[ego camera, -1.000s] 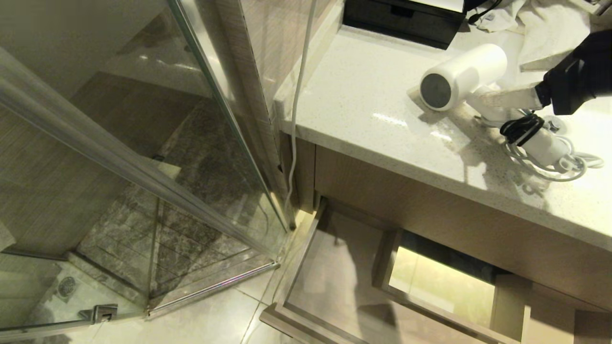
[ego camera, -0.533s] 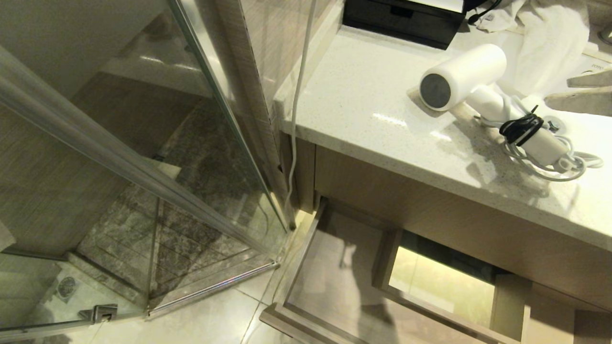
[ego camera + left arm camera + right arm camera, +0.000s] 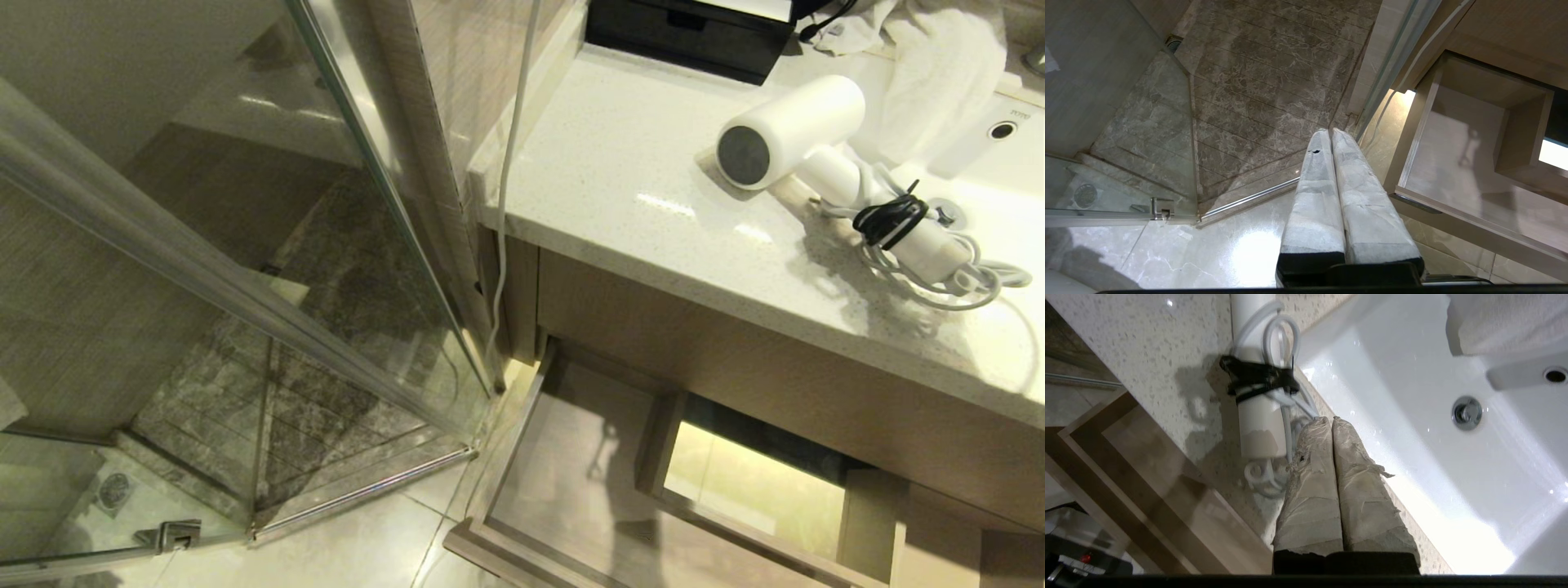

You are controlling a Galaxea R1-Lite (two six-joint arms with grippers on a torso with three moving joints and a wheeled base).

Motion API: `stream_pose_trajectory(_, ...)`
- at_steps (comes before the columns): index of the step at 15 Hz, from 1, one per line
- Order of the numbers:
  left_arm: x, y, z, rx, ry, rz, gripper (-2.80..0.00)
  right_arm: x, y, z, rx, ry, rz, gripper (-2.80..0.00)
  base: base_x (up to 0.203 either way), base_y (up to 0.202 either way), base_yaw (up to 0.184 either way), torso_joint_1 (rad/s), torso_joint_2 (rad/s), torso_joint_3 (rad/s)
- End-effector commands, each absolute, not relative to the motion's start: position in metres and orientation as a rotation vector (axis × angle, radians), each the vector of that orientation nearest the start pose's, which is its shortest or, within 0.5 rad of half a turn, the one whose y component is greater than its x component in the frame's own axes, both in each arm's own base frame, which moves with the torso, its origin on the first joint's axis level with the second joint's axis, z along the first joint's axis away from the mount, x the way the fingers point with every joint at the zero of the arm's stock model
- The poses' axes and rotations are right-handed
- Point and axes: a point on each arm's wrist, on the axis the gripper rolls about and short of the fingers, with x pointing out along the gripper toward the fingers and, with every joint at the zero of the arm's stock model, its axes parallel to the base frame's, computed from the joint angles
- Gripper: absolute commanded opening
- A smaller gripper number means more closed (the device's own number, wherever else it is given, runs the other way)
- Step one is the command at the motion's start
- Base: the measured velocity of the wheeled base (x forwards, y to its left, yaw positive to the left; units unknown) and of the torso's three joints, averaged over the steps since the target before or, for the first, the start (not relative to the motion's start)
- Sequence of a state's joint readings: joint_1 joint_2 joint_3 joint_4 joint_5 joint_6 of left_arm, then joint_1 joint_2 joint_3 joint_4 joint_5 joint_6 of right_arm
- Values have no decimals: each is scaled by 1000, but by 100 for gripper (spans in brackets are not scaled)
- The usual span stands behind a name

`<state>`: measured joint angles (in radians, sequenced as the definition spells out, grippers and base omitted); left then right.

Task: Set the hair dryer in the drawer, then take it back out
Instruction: Close the drawer

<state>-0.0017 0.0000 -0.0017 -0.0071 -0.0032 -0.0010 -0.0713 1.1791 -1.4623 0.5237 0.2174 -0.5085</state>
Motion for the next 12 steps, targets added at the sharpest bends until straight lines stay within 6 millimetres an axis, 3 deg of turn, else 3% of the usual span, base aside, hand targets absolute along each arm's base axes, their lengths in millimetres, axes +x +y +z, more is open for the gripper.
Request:
stream_pose_trajectory(1,-23,0,77,-2,-8,-5,-280,113,-10,375,-465,211,150,-280,0,0,0,0,0,0)
stream_pose_trajectory(9,-23,0,77,-2,-8,-5,-280,81,-9,367,-467,221,106,-280,0,0,0,0,0,0)
stream_pose_trajectory(12,-23,0,77,-3,-8,-5,-280,72,-8,365,-467,224,98,-280,0,0,0,-165,88,-96)
